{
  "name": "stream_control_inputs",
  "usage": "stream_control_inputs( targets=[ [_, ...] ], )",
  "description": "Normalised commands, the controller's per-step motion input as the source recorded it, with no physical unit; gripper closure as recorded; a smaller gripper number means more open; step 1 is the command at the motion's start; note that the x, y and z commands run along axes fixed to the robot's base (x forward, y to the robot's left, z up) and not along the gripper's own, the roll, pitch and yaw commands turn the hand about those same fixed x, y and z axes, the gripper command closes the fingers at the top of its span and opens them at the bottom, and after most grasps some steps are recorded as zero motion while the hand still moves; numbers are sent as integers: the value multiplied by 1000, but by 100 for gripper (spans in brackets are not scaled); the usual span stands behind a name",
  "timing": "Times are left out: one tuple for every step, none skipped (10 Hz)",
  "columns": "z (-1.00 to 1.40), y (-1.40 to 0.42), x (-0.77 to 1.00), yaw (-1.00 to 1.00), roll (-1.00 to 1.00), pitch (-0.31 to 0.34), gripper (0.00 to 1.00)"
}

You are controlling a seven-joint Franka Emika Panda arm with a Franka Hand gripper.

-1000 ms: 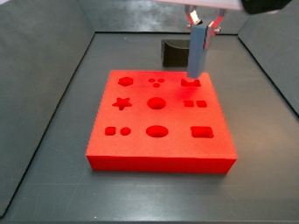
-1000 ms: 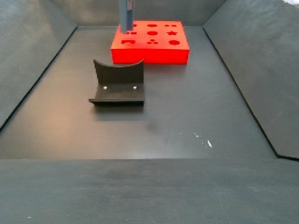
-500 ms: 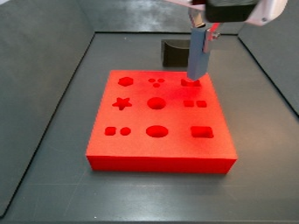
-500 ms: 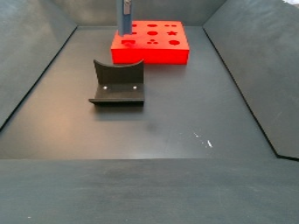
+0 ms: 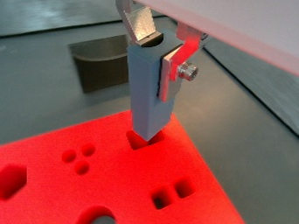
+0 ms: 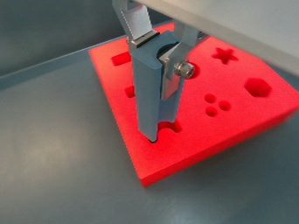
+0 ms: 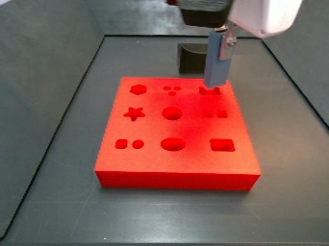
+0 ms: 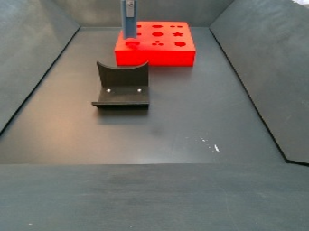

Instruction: Insert the arch object.

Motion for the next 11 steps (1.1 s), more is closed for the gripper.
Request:
stream_control_inputs(
  targets=[
    [3, 0, 0, -883, 36, 149, 100],
    [0, 0, 0, -866, 60, 161, 100],
    [-46, 0, 0, -846, 57, 166, 100],
    [-77, 0, 0, -817, 47, 173, 100],
    [-123, -49, 6, -711, 7, 154, 100],
    [-189, -43, 31, -506, 0, 91, 100],
    [-203, -29, 20, -406, 0, 60, 100],
    [-83, 0, 66, -163, 0, 4, 100],
    [-14, 0, 77, -80, 0, 0, 100],
    [-3, 0, 71, -14, 0, 0, 100],
    [0, 0, 120, 0, -17, 1, 100]
  ],
)
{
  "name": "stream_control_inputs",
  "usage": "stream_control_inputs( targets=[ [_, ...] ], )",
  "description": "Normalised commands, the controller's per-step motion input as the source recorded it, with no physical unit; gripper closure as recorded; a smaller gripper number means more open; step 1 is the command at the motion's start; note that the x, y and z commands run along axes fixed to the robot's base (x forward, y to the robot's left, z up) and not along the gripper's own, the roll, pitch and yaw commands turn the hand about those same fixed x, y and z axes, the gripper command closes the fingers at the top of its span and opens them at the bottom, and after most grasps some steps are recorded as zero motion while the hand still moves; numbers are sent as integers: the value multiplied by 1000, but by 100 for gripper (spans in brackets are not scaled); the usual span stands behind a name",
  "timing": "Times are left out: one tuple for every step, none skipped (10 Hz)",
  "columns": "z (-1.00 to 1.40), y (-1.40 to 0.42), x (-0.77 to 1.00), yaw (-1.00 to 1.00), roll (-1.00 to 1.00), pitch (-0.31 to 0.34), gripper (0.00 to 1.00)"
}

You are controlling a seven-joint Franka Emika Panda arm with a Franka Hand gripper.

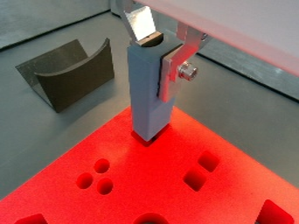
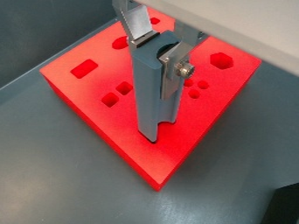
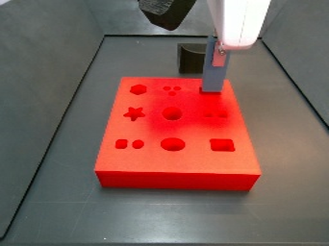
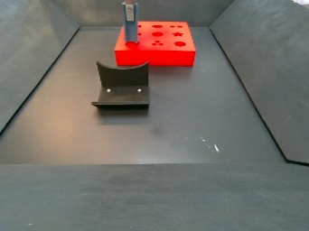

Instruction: Insert the arch object.

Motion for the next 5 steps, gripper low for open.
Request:
stream_control_inputs(
  targets=[
    [-51, 0, 137, 0, -71, 0, 100],
    [-71, 0, 51, 0, -87, 0, 100],
    [-74, 0, 46, 0, -103, 0, 100],
    [-117, 0, 0, -9, -51, 0, 100],
    [-103, 0, 0, -34, -69, 0, 100]
  ],
)
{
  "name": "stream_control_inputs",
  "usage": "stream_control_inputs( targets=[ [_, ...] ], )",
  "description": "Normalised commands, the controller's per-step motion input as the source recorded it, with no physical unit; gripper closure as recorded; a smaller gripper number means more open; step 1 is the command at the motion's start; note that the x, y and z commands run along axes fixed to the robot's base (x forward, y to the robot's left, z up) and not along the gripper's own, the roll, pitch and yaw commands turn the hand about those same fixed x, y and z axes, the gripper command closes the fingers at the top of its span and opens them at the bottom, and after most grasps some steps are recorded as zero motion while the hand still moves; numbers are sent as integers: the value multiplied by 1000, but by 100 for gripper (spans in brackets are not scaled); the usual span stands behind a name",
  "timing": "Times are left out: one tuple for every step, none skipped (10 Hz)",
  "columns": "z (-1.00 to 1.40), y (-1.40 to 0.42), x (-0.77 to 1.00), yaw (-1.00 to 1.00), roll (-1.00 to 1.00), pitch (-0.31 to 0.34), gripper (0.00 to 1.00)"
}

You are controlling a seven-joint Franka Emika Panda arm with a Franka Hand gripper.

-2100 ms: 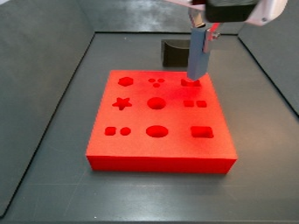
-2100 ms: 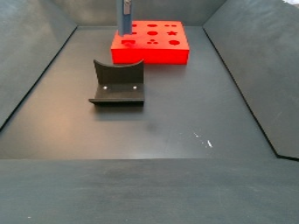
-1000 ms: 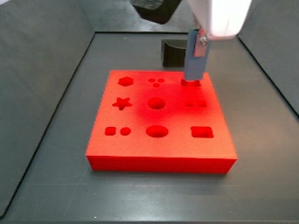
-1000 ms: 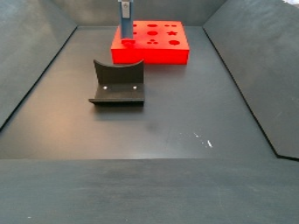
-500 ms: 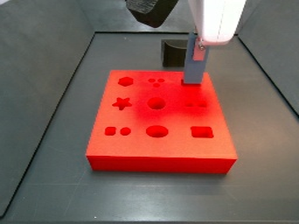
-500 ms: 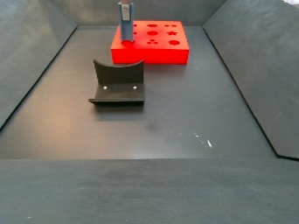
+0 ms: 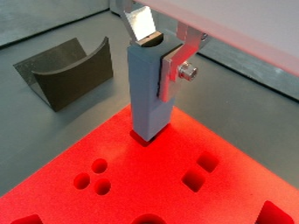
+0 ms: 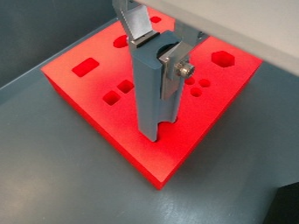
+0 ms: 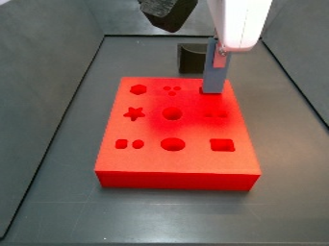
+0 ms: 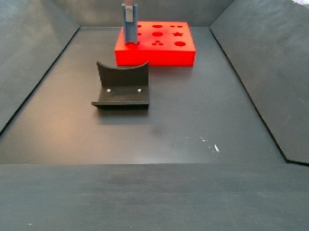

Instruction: Insert the arch object.

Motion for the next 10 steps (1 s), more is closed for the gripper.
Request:
stream_control_inputs(
  targets=[
    [-111, 0, 0, -26, -66, 0, 100],
    [-120, 0, 0, -14, -83, 0, 100],
    [-140, 0, 0, -9, -70, -4, 100],
    [-146, 0, 0, 0, -70, -11, 100],
    [-143, 0, 0, 0, -77, -19, 100],
    [-166, 0, 0, -6, -50, -7, 100],
    [-140, 0, 0, 0, -50, -9, 100],
    [-251, 0, 86, 0, -64, 0, 100],
    [-346, 0, 240, -3, 0, 0, 100],
    [-391, 0, 171, -29, 90, 11, 100]
  ],
)
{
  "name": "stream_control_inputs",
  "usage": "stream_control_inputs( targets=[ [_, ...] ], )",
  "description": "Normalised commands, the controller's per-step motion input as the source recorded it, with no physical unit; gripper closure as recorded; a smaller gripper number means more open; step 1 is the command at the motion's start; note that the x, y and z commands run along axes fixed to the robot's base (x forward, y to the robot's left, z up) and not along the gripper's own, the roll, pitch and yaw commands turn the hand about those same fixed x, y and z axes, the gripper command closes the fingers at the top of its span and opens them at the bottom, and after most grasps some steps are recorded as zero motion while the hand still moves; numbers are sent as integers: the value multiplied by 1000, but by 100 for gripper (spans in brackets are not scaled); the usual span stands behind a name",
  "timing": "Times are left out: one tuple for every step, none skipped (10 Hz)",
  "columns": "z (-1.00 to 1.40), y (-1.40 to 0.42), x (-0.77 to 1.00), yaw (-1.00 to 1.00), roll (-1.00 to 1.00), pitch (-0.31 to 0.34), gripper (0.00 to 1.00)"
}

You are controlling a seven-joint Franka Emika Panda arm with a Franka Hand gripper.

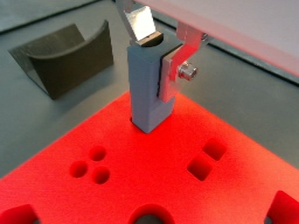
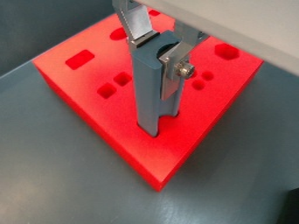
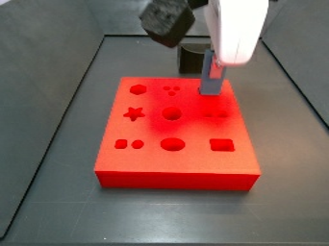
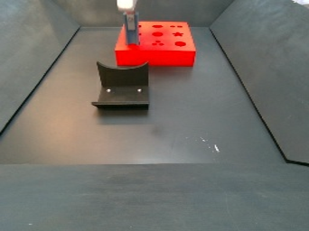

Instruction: Insert the arch object.

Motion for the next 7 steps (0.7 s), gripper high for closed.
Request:
stream_control_inputs(
  targets=[
    [-477, 0, 77, -29, 94, 0, 100],
    [-520, -9, 0, -11, 49, 0, 100],
    [-486, -6, 0, -11, 66, -14, 100],
    [-449, 0, 0, -14, 71, -19, 100],
    [-451, 0, 0, -14, 44, -20, 100],
    [-180, 0, 0, -26, 31, 0, 100],
    [0, 0, 0, 0, 0, 0, 100]
  ],
)
